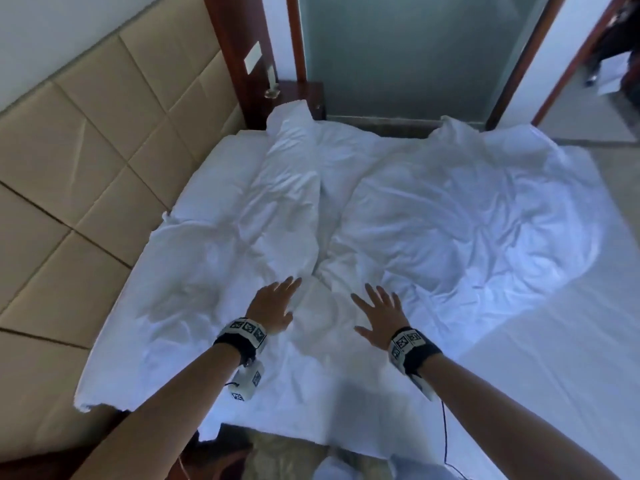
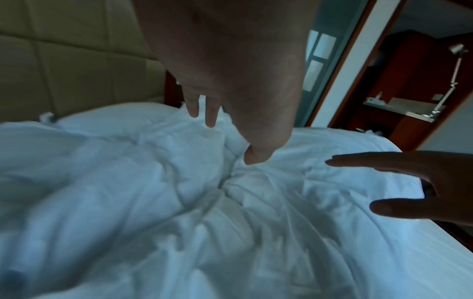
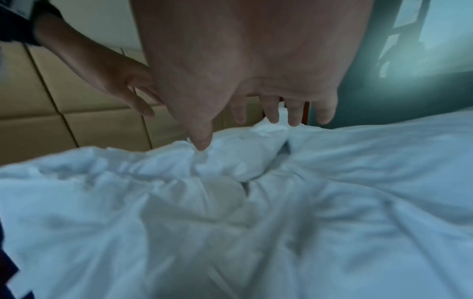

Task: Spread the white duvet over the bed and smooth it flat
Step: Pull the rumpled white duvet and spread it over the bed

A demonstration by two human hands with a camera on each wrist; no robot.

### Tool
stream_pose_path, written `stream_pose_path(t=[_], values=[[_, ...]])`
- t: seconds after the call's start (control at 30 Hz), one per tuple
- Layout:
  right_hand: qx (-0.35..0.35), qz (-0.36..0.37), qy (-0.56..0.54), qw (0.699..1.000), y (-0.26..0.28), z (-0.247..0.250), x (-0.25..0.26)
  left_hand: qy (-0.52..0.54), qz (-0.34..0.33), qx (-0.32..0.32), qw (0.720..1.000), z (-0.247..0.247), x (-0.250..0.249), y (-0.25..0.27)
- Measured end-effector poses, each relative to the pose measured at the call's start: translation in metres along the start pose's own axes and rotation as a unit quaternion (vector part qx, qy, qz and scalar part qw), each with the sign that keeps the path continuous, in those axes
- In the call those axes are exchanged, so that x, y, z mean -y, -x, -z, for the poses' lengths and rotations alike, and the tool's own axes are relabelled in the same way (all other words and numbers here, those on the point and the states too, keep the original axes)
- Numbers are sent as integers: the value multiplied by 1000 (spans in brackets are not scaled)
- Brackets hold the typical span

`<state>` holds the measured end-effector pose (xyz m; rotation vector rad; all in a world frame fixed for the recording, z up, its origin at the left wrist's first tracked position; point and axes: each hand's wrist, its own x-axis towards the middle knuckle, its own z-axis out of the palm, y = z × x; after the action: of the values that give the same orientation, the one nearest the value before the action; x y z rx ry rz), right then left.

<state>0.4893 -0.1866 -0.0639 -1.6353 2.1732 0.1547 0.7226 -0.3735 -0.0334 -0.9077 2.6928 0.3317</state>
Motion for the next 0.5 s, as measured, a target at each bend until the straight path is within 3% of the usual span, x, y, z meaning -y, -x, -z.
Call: stream_pose_path(t=[0.13,0.23,0.5], values=[[22,-30,33,999,16,-14,-79,-4,-22,33,999,-28,-62,-50],[27,-30,63,997,15,-11,-128,9,-4,36,999,-32,-101,-84],[14,33,126,991,-50,53,-242,32,77,22,996,-7,-180,-152]])
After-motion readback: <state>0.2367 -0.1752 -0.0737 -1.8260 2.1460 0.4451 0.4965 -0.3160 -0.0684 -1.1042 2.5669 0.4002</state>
